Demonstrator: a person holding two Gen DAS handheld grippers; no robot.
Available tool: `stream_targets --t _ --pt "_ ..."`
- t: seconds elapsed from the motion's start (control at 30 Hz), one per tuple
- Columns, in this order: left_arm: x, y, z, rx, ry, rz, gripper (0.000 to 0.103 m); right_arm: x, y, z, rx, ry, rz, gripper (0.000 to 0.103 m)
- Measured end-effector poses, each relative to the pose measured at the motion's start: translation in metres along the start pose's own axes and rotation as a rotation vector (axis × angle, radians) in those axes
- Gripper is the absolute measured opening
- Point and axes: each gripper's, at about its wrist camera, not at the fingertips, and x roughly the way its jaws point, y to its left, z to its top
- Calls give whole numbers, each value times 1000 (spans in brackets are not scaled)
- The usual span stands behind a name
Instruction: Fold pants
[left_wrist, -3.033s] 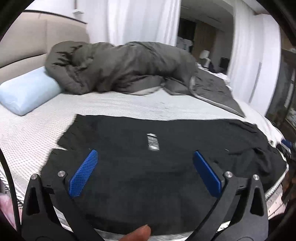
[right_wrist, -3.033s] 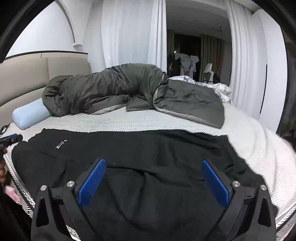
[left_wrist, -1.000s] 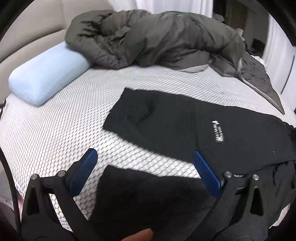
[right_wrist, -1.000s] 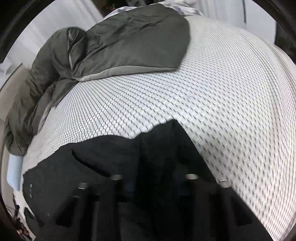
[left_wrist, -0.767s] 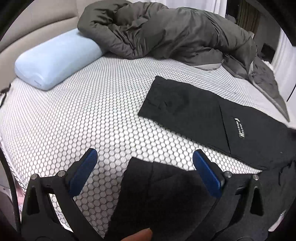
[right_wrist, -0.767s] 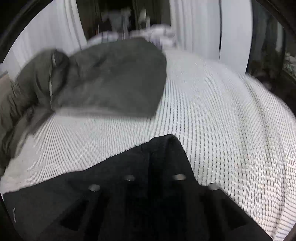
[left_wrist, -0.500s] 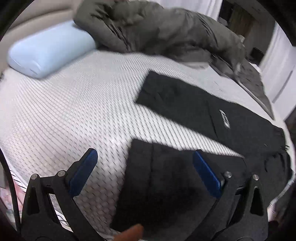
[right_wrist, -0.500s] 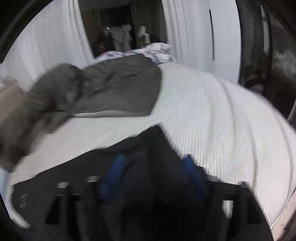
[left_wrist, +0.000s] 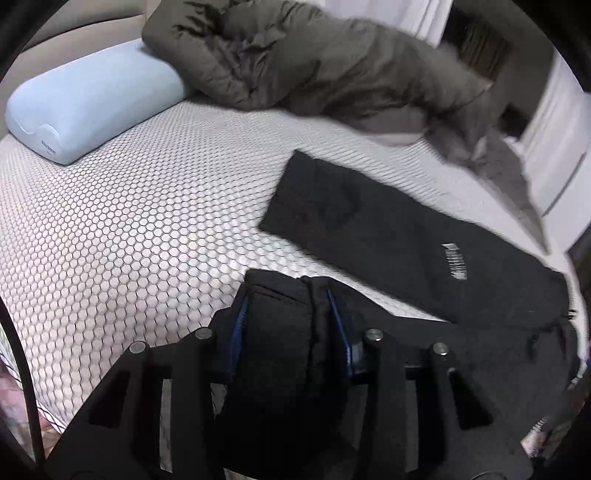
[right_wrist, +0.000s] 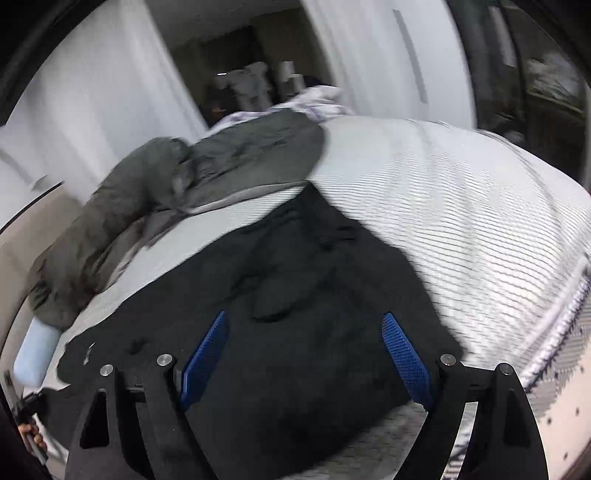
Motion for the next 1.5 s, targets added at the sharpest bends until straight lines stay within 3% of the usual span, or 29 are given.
stream_targets --t 0.1,0.2,0.33,0.4,0.47,0.63,0.77,0.8,0.87,0.9,0.97,1.07,1.1,1.17,1.23,1.3,1.33,1.37,1.5 --pt "21 -6 -3 -4 53 36 39 6 -28 -4 87 64 -106 86" --pt "11 -16 -9 23 -2 50 39 8 -48 -10 138 93 -61 83" --pt "11 -9 -13 17 29 51 39 20 -64 -14 187 122 0 82" --pt "10 -5 -14 3 30 35 39 34 -73 -18 198 167 -29 72" --pt "6 -1 -15 -7 34 27 39 33 -82 -22 227 170 -97 70" --pt "4 3 -18 22 48 43 39 0 -102 -33 351 118 21 70" --pt "7 -2 -16 43 49 57 39 8 -98 -42 358 152 94 70" --pt "8 -3 -16 43 48 58 39 19 -98 -43 370 178 98 67" --pt "7 -2 -17 38 37 57 39 32 -96 -43 406 193 123 38" --pt "5 -1 -17 32 30 54 39 33 -93 -41 401 183 138 17" --pt "-1 2 -22 17 19 46 39 16 -82 -31 355 90 179 14" --pt "-2 7 -25 11 21 27 39 -7 -81 -30 303 22 165 14" --pt "0 9 -27 9 30 21 39 -5 -84 -30 304 34 142 14" --pt "4 10 -31 11 43 24 40 19 -96 -40 330 142 34 14" --pt "1 9 -32 18 35 33 42 32 -103 -44 394 201 42 18" --pt "-10 12 -34 -9 23 25 44 24 -104 -41 431 157 98 27" --pt "-16 16 -36 -27 20 20 49 19 -105 -40 437 134 123 45" --pt "-25 19 -38 -45 14 18 58 15 -106 -41 445 120 146 52" --pt "-73 28 -55 -73 -73 -3 84 2 -108 -50 443 100 175 54"
